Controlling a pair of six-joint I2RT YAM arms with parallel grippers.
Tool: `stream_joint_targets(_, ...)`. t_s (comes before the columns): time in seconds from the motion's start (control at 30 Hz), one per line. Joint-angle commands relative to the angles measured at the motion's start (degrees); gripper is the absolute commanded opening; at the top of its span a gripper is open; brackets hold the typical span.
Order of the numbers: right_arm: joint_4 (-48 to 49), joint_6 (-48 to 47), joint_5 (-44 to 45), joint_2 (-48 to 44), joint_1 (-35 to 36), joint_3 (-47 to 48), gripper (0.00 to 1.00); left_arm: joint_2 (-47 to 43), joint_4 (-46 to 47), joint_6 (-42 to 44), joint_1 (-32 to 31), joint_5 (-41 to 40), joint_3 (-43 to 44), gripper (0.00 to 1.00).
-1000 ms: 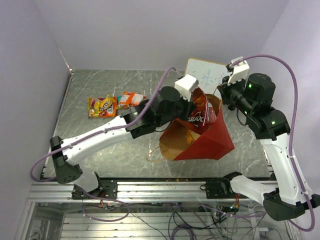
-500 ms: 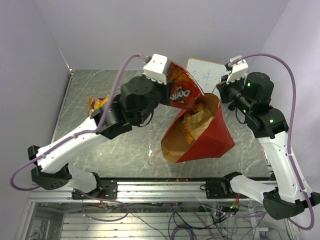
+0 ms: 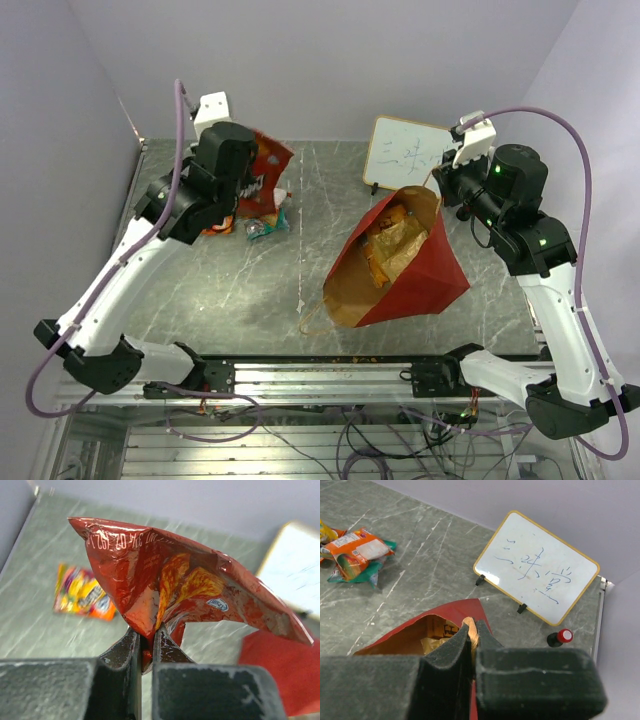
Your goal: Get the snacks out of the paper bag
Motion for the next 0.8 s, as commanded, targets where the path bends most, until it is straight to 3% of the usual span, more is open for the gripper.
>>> stream_joint_targets(0.0,5.61,-0.97,-0.44,-0.51,0.06,1.85,0.0,0.68,-17.2,-11.26,8.85,12.91,-8.29,0.07)
stream_joint_targets(0.27,5.8,-0.65,-1.11,-0.52,0.02,1.5,0.0,-0.1,-17.2,-10.43,21.04,27.24,-28.48,0.07)
stream_joint_targets(0.7,5.64,-0.99,-0.43,-1.1,0.01,1.13,0.0,7.58,-12.82,-3.69,29.29,26.88,-37.04,0.07)
stream_joint_targets(0.77,5.61,-1.08,-0.19,-1.3,0.06,0.72,0.0,7.44,-11.03,-2.94,31.26,27.04,-37.87,0.14)
